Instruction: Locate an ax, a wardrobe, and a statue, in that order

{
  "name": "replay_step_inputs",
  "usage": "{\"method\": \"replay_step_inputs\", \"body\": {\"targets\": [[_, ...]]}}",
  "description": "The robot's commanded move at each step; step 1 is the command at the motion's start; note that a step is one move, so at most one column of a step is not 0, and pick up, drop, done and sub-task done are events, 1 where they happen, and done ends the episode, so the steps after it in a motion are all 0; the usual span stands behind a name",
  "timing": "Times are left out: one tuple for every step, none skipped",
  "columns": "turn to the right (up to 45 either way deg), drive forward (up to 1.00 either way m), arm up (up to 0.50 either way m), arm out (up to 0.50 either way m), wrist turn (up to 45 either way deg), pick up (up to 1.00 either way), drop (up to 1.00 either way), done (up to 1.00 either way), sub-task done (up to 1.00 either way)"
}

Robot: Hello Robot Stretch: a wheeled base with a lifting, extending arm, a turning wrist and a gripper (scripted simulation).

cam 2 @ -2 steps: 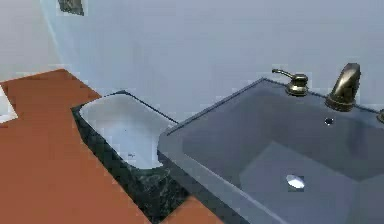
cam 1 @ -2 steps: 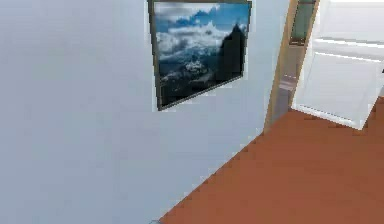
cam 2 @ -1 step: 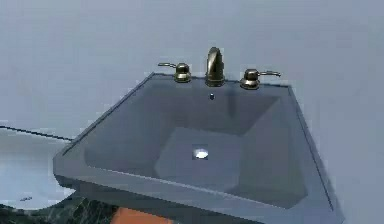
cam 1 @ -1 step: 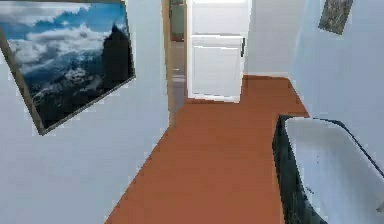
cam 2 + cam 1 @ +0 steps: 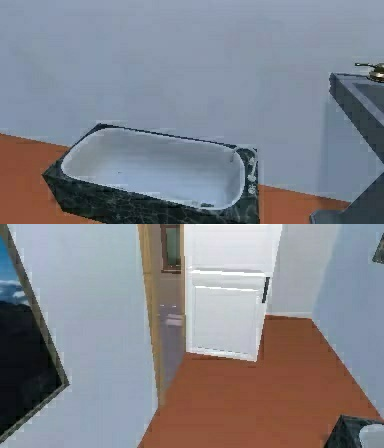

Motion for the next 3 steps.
{"method": "replay_step_inputs", "body": {"targets": [[0.0, 1.00, 0.00, 0.00, 0.0, 0.00, 0.00, 0.00, 0.00], [0.0, 0.45, 0.00, 0.00, 0.0, 0.00, 0.00, 0.00, 0.00], [-39.0, 0.00, 0.00, 0.00, 0.0, 0.00, 0.00, 0.00, 0.00]]}}
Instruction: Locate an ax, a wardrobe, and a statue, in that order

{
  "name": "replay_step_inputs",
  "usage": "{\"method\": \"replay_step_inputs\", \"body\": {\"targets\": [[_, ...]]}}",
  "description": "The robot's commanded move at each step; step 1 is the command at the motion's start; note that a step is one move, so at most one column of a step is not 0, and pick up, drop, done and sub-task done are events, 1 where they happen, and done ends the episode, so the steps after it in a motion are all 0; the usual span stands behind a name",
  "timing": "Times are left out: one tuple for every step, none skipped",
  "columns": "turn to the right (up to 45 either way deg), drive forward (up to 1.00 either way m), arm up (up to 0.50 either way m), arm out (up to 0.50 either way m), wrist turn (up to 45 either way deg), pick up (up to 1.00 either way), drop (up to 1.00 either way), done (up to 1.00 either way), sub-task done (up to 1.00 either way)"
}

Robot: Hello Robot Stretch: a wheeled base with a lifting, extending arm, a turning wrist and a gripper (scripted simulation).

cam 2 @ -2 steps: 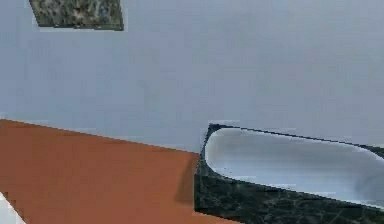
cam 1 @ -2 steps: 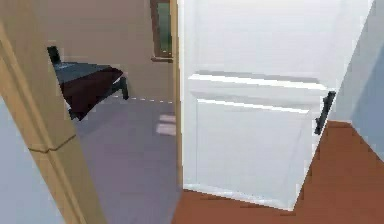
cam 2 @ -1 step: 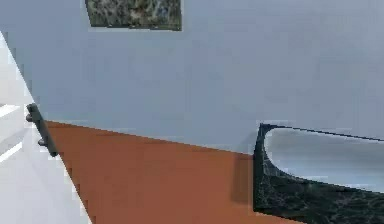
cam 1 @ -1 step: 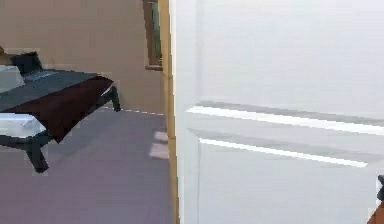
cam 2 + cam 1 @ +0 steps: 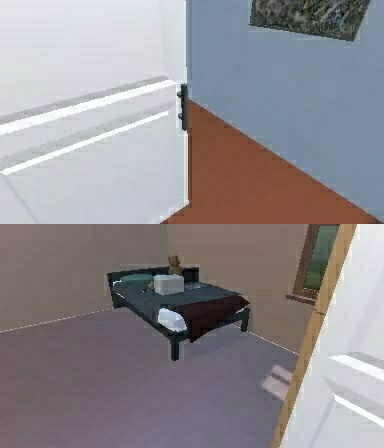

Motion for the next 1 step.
{"method": "replay_step_inputs", "body": {"targets": [[0.0, 0.55, 0.00, 0.00, 0.0, 0.00, 0.00, 0.00, 0.00]]}}
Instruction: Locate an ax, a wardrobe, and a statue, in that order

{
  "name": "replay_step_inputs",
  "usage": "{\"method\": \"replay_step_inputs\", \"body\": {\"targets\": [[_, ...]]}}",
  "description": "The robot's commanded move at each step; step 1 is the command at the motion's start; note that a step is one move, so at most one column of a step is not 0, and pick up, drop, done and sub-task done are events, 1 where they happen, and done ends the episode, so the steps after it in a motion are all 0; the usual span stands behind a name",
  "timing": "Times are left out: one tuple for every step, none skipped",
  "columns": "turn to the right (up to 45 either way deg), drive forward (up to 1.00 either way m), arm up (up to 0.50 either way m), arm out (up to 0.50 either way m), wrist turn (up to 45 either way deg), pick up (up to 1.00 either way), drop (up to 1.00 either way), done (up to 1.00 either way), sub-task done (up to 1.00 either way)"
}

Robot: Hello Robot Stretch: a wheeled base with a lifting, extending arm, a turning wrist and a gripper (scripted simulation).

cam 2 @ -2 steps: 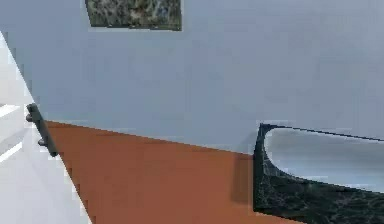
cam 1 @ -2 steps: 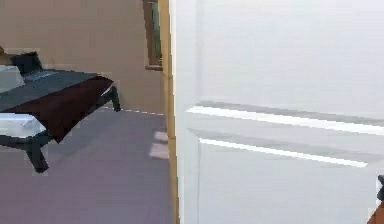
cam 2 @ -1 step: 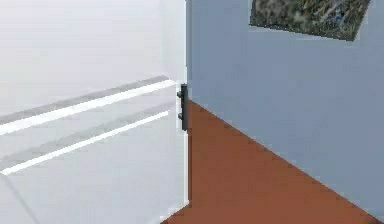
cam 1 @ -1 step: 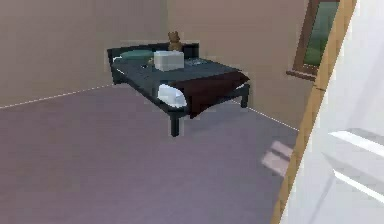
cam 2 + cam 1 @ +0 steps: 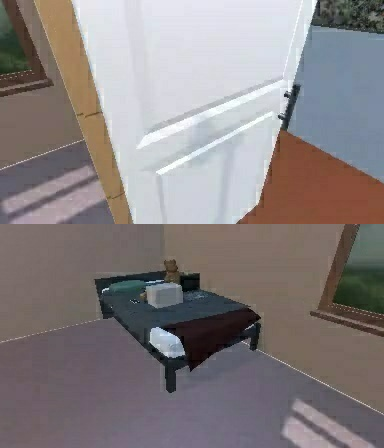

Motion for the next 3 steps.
{"method": "replay_step_inputs", "body": {"targets": [[-45.0, 0.00, 0.00, 0.00, 0.0, 0.00, 0.00, 0.00, 0.00], [-15.0, 0.00, 0.00, 0.00, 0.0, 0.00, 0.00, 0.00, 0.00], [0.0, 1.00, 0.00, 0.00, 0.0, 0.00, 0.00, 0.00, 0.00]]}}
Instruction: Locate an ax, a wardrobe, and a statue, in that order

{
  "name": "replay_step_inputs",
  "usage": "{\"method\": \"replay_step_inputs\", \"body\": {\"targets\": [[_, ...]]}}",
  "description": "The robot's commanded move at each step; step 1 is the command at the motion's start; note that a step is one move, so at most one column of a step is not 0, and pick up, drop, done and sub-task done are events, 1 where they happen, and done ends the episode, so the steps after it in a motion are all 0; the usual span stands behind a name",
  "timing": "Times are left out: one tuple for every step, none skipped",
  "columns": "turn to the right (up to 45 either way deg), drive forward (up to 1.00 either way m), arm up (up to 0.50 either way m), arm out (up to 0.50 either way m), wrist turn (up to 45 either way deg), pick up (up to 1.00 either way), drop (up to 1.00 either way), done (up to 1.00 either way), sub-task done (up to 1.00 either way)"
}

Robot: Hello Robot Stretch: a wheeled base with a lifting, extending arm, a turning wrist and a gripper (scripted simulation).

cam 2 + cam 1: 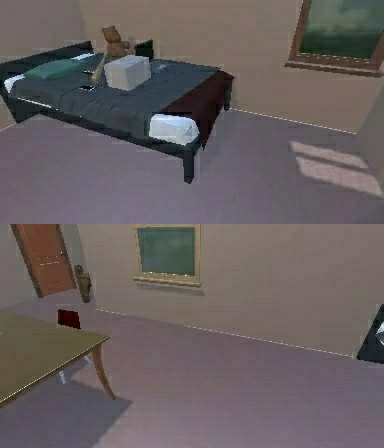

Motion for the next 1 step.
{"method": "replay_step_inputs", "body": {"targets": [[-3.0, 0.00, 0.00, 0.00, 0.0, 0.00, 0.00, 0.00, 0.00]]}}
